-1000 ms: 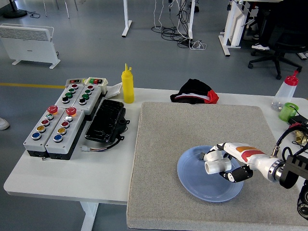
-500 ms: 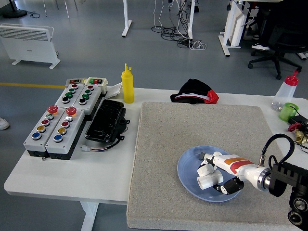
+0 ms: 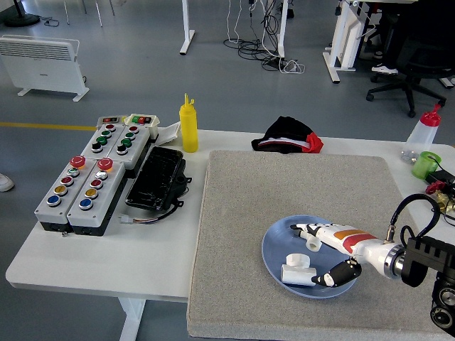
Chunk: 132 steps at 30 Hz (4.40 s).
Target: Pick pipe place plate twice
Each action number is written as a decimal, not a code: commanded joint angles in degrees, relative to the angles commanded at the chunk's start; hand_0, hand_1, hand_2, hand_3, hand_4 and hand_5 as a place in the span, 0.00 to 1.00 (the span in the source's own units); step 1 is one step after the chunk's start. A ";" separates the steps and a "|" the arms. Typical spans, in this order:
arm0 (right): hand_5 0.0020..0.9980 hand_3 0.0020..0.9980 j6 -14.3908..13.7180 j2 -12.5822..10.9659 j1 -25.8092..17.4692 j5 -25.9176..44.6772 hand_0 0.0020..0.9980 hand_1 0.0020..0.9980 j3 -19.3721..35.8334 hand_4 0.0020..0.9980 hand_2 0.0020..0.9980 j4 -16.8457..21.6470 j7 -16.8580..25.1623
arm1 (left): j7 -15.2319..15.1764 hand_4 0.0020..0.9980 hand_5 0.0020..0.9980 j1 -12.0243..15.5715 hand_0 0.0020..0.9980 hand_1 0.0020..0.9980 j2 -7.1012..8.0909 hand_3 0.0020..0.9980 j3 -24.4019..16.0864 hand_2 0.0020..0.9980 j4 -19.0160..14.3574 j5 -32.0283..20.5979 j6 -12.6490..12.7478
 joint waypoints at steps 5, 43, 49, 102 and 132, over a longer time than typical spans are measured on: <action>0.39 1.00 -3.29 0.32 -0.91 2.58 1.00 0.93 6.15 0.84 1.00 -0.27 2.90 | 0.09 0.44 1.00 0.03 0.58 0.56 0.00 0.54 -0.03 0.56 -0.01 0.12 -0.07; 0.55 0.83 -2.09 -1.43 -22.44 88.38 0.84 0.79 51.33 0.57 0.84 -20.01 7.43 | 0.60 0.44 1.00 0.83 0.58 0.57 0.00 0.55 -0.70 0.57 0.01 1.19 -0.40; 0.55 0.82 -1.64 -1.08 -25.31 88.23 0.84 0.79 53.40 0.57 0.84 -19.84 7.28 | 0.72 0.44 1.00 0.81 0.58 0.57 0.00 0.55 -0.85 0.57 0.01 1.54 -0.44; 0.58 0.94 -12.53 0.80 -43.27 78.70 0.97 0.89 53.36 0.57 0.98 -9.81 21.52 | 3.52 0.44 1.00 5.99 0.58 0.57 0.00 0.57 -7.90 0.59 -0.66 11.02 0.52; 0.57 0.93 -4.26 5.59 -51.99 67.14 0.97 0.89 65.98 0.56 0.97 -3.67 10.88 | 5.16 0.44 1.00 11.50 0.58 0.59 2.25 0.59 -4.85 0.60 -0.89 7.52 1.15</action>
